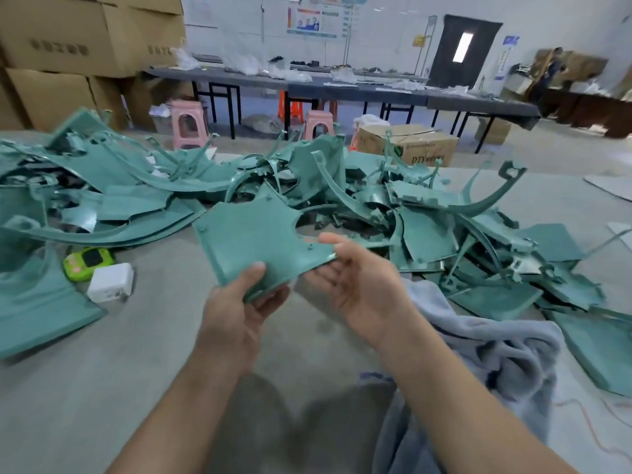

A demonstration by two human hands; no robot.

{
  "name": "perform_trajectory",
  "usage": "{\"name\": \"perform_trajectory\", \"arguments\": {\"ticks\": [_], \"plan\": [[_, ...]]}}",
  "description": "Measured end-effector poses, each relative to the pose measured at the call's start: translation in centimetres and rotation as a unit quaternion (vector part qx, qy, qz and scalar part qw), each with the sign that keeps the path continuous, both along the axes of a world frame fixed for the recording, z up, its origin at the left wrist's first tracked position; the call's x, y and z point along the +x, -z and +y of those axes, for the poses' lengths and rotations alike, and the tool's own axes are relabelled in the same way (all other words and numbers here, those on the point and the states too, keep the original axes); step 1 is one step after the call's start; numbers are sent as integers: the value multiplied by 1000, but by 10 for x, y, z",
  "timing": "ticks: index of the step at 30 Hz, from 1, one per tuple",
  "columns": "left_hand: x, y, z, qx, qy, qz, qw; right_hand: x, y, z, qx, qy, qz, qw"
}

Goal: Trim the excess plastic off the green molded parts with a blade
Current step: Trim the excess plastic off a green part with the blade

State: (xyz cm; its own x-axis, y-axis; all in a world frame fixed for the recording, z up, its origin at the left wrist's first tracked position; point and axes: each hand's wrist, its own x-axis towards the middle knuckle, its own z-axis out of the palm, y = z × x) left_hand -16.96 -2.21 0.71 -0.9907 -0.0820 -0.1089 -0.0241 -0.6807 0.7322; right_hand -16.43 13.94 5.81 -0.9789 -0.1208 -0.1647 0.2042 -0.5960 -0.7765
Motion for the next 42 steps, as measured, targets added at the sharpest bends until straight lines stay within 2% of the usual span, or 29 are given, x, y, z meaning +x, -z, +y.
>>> {"name": "perform_trajectory", "arguments": {"ticks": [1,2,3,4,5,6,7,10,12,14,18,19,22,23,25,26,27,28,29,30,32,34,35,37,39,40,42], "plan": [[-3,-1,-12,-22,-15,-1,1000,-4,9,-2,42,-11,-8,999],[-7,0,-23,-47,-37,0,998,-7,18,-1,134,-8,3,991],[-11,0,-34,-69,-61,2,996,-11,27,4,266,13,33,963],[-14,-1,-44,-88,-83,6,993,-14,35,11,407,45,74,909],[-17,-1,-51,-99,-101,15,990,-16,41,19,527,83,110,839],[-20,-1,-57,-101,-115,27,988,-17,46,27,611,112,133,772],[-23,-2,-60,-102,-126,40,986,-16,50,33,662,127,146,724],[-26,-1,-65,-98,-166,62,979,-9,60,29,747,118,160,635],[-28,-2,-68,-78,-207,73,972,-9,61,8,763,107,206,604],[-28,-4,-70,-63,-246,81,964,-18,60,-23,782,55,232,576],[-30,-1,-75,-50,-296,75,951,-51,72,-88,839,-81,185,505],[-30,-1,-76,-48,-304,72,949,-57,75,-104,833,-112,193,506],[-27,1,-72,-107,-331,74,935,-66,79,-132,763,-164,242,576],[-24,1,-69,-156,-335,91,925,-67,78,-129,757,-158,265,576],[-13,-1,-62,-279,-323,136,894,-63,70,-104,777,-117,289,546],[-7,-2,-58,-345,-309,154,873,-58,67,-85,780,-89,276,554],[-1,-2,-55,-424,-297,171,838,-51,61,-63,787,-59,257,558],[4,-1,-50,-512,-290,208,782,-43,56,-40,797,-22,236,556],[12,-1,-43,-594,-272,265,709,-34,53,-18,803,21,217,554],[18,-1,-35,-639,-251,331,647,-26,49,3,808,59,202,551],[28,1,-20,-668,-187,429,579,-15,48,35,821,97,174,535],[32,6,-15,-708,-155,455,517,-12,54,52,852,78,102,507],[32,10,-18,-732,-143,446,495,-10,57,56,854,73,86,508],[32,20,-32,-769,-126,396,486,-8,66,59,866,58,100,486],[33,24,-44,-804,-89,296,508,-11,72,61,877,44,108,466],[33,26,-47,-819,-65,252,511,-13,73,62,874,45,110,472],[33,27,-42,-854,-35,200,480,-17,72,64,851,69,100,511]]}}
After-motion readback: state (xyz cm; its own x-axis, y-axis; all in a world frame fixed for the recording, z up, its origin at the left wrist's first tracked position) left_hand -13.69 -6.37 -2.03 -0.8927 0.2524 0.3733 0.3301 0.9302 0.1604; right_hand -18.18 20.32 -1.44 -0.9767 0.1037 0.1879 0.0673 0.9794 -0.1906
